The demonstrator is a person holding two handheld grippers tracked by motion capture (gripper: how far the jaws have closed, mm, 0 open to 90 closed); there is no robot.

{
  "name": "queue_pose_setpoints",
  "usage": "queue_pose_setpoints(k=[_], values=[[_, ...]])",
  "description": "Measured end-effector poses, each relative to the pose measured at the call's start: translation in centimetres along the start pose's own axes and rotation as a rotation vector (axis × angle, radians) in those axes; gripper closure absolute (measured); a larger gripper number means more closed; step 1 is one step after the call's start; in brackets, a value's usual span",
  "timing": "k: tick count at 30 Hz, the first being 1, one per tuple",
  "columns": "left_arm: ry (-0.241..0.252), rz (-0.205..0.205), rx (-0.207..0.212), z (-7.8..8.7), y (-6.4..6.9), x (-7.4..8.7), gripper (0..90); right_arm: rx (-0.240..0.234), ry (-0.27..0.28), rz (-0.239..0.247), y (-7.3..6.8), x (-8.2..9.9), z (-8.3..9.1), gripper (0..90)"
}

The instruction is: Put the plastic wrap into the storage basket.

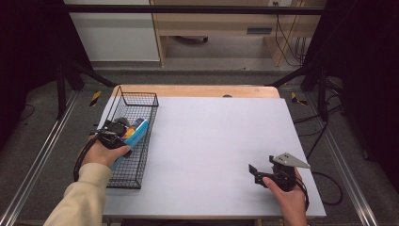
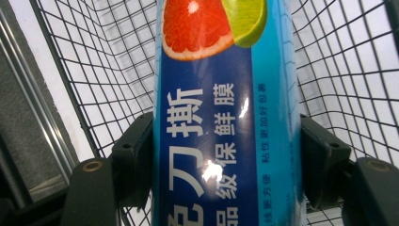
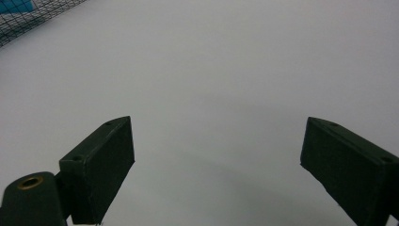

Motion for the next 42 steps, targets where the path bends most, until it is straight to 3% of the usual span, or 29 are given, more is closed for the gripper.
queue_pose_setpoints(k=[42], values=[[-0.044,-0.016,0.01,-0.33,-0.09,-0.37,31.6,-0.001,-0.007,0.001,-0.07,0.05,-0.03,10.4]])
Point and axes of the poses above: each handheld gripper's, and its own axes: z roughly backward along the jaws, x roughly out of its underside, y roughly to its right, the point moved 2 cm from there along -z, roughly forward along the jaws, and after that the axes turned 11 degrees about -y, right-handed, at the moved point
